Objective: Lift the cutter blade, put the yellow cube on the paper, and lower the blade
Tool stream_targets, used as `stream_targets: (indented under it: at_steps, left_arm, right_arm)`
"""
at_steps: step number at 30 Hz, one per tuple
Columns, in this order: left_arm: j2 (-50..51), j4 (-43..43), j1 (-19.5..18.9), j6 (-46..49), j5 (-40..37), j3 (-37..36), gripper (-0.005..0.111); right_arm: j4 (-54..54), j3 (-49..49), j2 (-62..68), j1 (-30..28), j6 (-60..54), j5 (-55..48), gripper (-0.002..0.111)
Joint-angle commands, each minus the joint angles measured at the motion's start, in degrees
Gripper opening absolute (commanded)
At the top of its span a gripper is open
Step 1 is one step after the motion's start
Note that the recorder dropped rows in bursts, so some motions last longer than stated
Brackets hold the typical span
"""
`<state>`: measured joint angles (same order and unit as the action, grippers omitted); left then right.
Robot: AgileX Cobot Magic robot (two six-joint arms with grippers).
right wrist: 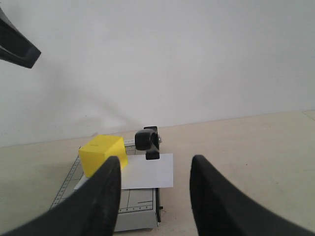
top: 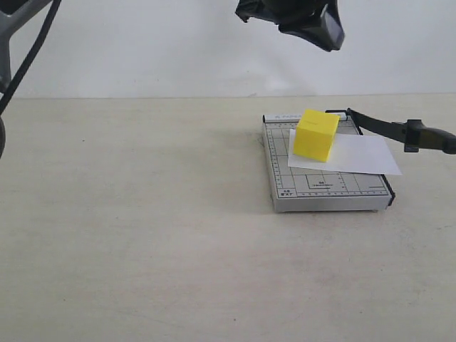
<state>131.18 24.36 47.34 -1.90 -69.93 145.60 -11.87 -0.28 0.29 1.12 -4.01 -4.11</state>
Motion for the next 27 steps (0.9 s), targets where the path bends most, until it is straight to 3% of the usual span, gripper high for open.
stream_targets:
  at_steps: [1,9,19,23,27]
  left_arm:
    - [-1.27,8.94,0.51,-1.03,-0.03,0.37,0.004]
    - [-2.48,7.93,0.96,0.46,-0.03,0.37,0.004]
    - [-12.96,-13.66,5.95,7.35,6.61,-0.54,0.004]
    - [-20.23,-17.60,7.16,7.49,6.61,-7.44,0.004]
    - [-29.39,-17.74,7.16,7.49,13.63,-21.73,0.004]
  right_arm:
    - [0.24,0.28,-0.29,-0.02,0.00,-0.02,0.043]
    - [0.24,0.28,-0.29,-0.02,0.00,-0.02,0.043]
    - [0.24,0.28,-0.29,-0.02,0.00,-0.02,0.043]
    - [0.24,0.28,-0.29,-0.02,0.00,-0.02,0.043]
    - [0.24,0.28,-0.29,-0.02,0.00,-0.02,0.043]
